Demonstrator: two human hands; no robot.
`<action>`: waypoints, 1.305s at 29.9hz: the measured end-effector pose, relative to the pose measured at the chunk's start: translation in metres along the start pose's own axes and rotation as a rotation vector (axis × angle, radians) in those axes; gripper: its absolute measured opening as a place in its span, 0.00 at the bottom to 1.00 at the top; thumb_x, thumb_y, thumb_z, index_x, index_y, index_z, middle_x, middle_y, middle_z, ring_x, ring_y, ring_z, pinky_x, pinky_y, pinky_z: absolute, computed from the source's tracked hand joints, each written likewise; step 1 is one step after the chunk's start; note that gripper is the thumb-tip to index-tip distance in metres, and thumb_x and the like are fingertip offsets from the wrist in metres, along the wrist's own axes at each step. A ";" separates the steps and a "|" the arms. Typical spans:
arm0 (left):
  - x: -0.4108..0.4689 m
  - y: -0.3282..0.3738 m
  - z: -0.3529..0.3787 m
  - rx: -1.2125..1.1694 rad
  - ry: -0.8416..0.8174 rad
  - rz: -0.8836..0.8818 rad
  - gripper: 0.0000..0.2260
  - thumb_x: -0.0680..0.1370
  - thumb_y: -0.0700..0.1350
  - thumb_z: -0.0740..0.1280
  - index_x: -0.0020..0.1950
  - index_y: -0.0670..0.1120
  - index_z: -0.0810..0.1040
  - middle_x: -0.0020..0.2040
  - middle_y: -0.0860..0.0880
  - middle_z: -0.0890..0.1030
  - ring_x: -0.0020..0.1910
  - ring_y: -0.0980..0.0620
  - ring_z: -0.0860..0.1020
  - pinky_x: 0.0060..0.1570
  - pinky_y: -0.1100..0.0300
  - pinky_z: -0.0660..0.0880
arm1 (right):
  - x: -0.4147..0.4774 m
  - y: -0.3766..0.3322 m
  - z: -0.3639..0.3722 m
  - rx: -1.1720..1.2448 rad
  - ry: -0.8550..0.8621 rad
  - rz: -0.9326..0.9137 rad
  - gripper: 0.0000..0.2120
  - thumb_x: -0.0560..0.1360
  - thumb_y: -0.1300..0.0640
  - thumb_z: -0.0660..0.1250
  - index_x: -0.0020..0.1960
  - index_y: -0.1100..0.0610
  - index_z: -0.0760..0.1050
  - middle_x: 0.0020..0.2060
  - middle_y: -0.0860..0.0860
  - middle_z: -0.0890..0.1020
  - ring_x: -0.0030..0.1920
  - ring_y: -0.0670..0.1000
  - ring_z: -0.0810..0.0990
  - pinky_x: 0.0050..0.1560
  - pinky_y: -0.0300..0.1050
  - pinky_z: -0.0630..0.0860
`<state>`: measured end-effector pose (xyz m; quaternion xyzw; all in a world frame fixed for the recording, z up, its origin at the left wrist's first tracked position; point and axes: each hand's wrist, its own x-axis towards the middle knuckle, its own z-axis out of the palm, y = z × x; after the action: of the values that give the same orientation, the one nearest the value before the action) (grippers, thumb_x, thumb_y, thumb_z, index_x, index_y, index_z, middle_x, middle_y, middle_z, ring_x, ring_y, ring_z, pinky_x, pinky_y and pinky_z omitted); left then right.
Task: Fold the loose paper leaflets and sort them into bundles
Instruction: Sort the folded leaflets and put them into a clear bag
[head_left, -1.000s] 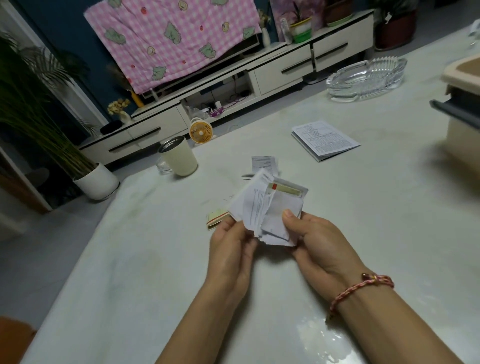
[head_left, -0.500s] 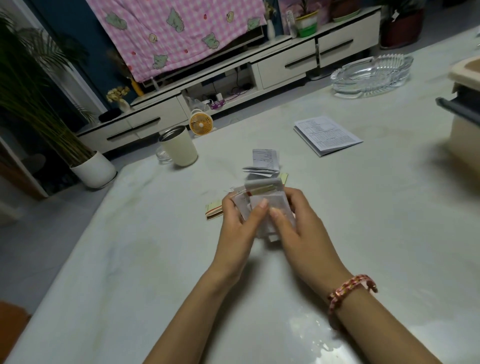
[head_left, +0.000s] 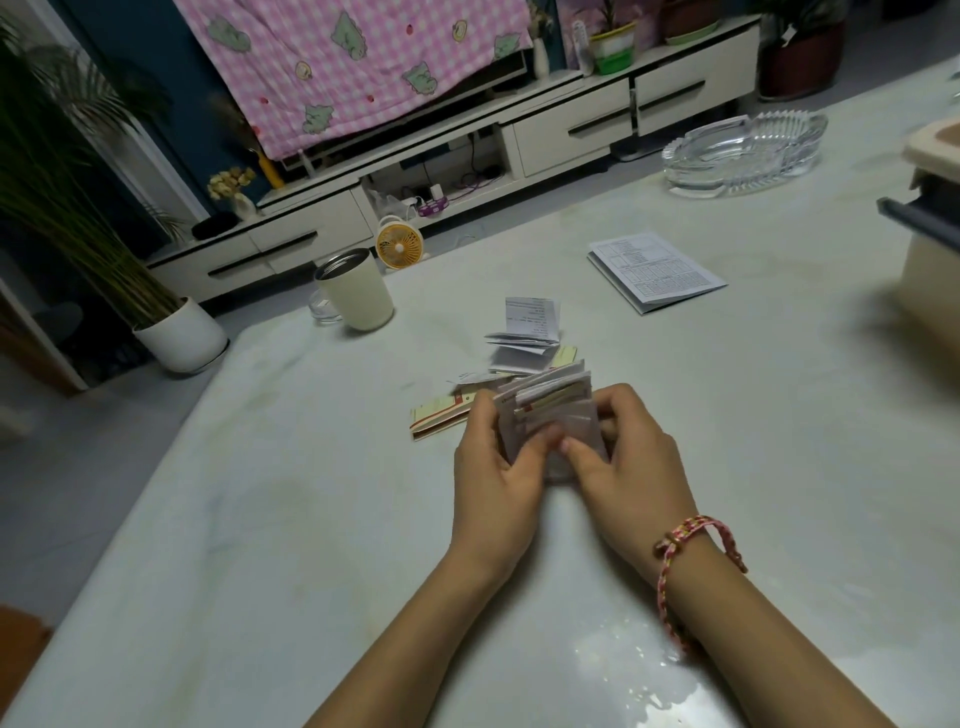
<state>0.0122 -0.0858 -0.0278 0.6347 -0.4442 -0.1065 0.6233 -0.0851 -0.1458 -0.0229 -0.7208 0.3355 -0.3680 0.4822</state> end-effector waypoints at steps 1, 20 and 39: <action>0.001 0.002 0.000 -0.017 -0.011 -0.005 0.11 0.72 0.38 0.68 0.51 0.51 0.74 0.45 0.59 0.82 0.48 0.58 0.80 0.49 0.65 0.75 | 0.001 0.000 0.001 0.011 0.009 -0.005 0.10 0.72 0.65 0.67 0.47 0.54 0.69 0.39 0.48 0.80 0.41 0.50 0.79 0.36 0.30 0.70; 0.043 -0.028 -0.079 1.138 -0.106 0.025 0.12 0.80 0.50 0.60 0.58 0.47 0.78 0.52 0.47 0.82 0.51 0.44 0.77 0.46 0.56 0.69 | 0.010 -0.003 -0.009 0.237 0.008 0.252 0.11 0.72 0.64 0.68 0.51 0.56 0.70 0.47 0.56 0.82 0.48 0.56 0.81 0.52 0.51 0.77; 0.002 0.033 -0.015 -0.250 -0.032 -0.452 0.07 0.76 0.39 0.63 0.49 0.42 0.80 0.43 0.47 0.85 0.43 0.53 0.83 0.46 0.63 0.79 | 0.008 -0.008 -0.006 0.285 -0.057 0.278 0.12 0.72 0.63 0.68 0.51 0.54 0.69 0.46 0.55 0.83 0.48 0.55 0.81 0.54 0.54 0.77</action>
<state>0.0091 -0.0712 0.0056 0.6341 -0.2842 -0.3072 0.6502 -0.0852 -0.1527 -0.0120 -0.6020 0.3625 -0.3214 0.6347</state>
